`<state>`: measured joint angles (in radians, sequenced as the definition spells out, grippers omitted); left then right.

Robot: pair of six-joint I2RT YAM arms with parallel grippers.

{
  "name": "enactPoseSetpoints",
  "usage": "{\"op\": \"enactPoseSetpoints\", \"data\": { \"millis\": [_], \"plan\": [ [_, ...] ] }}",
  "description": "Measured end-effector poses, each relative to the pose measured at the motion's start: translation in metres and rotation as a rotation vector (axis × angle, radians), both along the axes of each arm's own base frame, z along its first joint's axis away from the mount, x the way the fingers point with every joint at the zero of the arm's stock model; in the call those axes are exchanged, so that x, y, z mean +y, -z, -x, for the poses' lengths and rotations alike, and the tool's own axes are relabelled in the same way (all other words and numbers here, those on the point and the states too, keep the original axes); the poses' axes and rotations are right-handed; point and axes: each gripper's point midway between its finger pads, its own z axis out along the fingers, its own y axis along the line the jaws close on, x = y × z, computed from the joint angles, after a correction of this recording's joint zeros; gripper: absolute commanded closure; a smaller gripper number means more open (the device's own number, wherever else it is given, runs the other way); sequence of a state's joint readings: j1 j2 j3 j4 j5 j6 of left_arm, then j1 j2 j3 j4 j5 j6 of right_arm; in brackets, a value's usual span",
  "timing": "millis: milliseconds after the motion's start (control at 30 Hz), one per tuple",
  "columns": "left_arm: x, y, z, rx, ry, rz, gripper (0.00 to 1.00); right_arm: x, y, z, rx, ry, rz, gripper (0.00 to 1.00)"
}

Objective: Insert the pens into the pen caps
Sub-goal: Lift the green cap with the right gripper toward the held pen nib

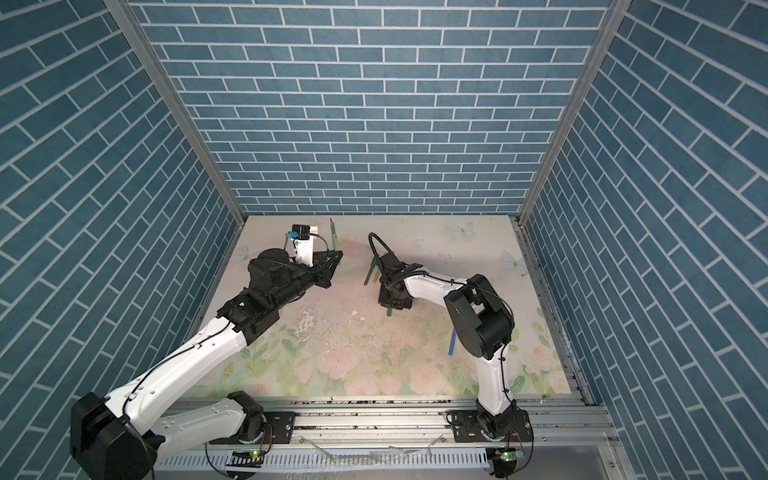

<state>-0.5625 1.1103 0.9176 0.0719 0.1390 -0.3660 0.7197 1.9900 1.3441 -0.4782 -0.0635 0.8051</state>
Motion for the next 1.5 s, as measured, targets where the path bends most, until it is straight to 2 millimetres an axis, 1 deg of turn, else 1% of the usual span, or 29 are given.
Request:
{"op": "enactPoseSetpoints", "data": {
  "millis": [133, 233, 300, 367, 433, 500, 567, 600, 767, 833, 900, 967, 1067, 1167, 1267, 1367, 1500],
  "plan": [
    [0.0, 0.0, 0.0, 0.0, 0.0, 0.0, 1.0, 0.0, 0.0, 0.0, -0.004, -0.015, 0.003, 0.86],
    [-0.001, 0.0, 0.001, 0.0, 0.008, 0.002, 1.0, 0.001, -0.001, 0.001, -0.043, -0.031, -0.031, 0.88],
    [-0.003, -0.002, 0.002, -0.006, 0.02, 0.004, 1.0, -0.005, -0.006, 0.007, -0.071, -0.047, -0.044, 0.89],
    [-0.006, -0.004, 0.003, -0.015, 0.04, 0.011, 1.0, -0.009, -0.019, 0.011, -0.122, -0.06, -0.071, 0.89],
    [-0.01, -0.006, 0.006, -0.03, 0.068, 0.022, 1.0, -0.011, -0.041, 0.011, -0.202, -0.074, -0.118, 0.9],
    [-0.015, -0.006, 0.009, -0.041, 0.101, 0.032, 1.0, -0.011, -0.069, 0.008, -0.303, -0.086, -0.177, 0.91],
    [-0.021, -0.006, 0.012, -0.053, 0.145, 0.044, 1.0, -0.012, -0.103, 0.007, -0.423, -0.099, -0.246, 0.91],
    [-0.024, -0.006, 0.013, -0.058, 0.162, 0.049, 1.0, -0.013, -0.117, 0.007, -0.473, -0.1, -0.271, 0.91],
    [-0.042, -0.004, 0.021, -0.069, 0.279, 0.073, 1.0, -0.033, -0.199, 0.01, -0.758, -0.072, -0.375, 0.93],
    [-0.05, 0.0, 0.024, -0.065, 0.327, 0.075, 1.0, -0.043, -0.234, 0.01, -0.867, -0.048, -0.397, 0.93],
    [-0.058, 0.007, 0.027, -0.05, 0.37, 0.07, 1.0, -0.05, -0.263, 0.012, -0.947, -0.035, -0.413, 0.93],
    [-0.066, 0.016, 0.031, -0.032, 0.409, 0.054, 1.0, -0.054, -0.291, 0.012, -1.017, -0.031, -0.426, 0.93],
    [-0.076, 0.025, 0.037, -0.012, 0.458, 0.034, 1.0, -0.055, -0.328, 0.012, -1.098, -0.034, -0.452, 0.93],
    [-0.082, 0.03, 0.042, -0.003, 0.494, 0.017, 1.0, -0.053, -0.361, 0.014, -1.157, -0.041, -0.499, 0.94],
    [-0.088, 0.03, 0.048, -0.01, 0.522, 0.005, 1.0, -0.048, -0.388, 0.017, -1.204, -0.06, -0.557, 0.94],
    [-0.093, 0.031, 0.054, -0.013, 0.548, -0.007, 1.0, -0.041, -0.399, 0.016, -1.22, -0.079, -0.591, 0.94],
    [-0.098, 0.032, 0.06, -0.013, 0.572, -0.02, 1.0, -0.029, -0.395, 0.013, -1.202, -0.115, -0.613, 0.95]
  ]
}}
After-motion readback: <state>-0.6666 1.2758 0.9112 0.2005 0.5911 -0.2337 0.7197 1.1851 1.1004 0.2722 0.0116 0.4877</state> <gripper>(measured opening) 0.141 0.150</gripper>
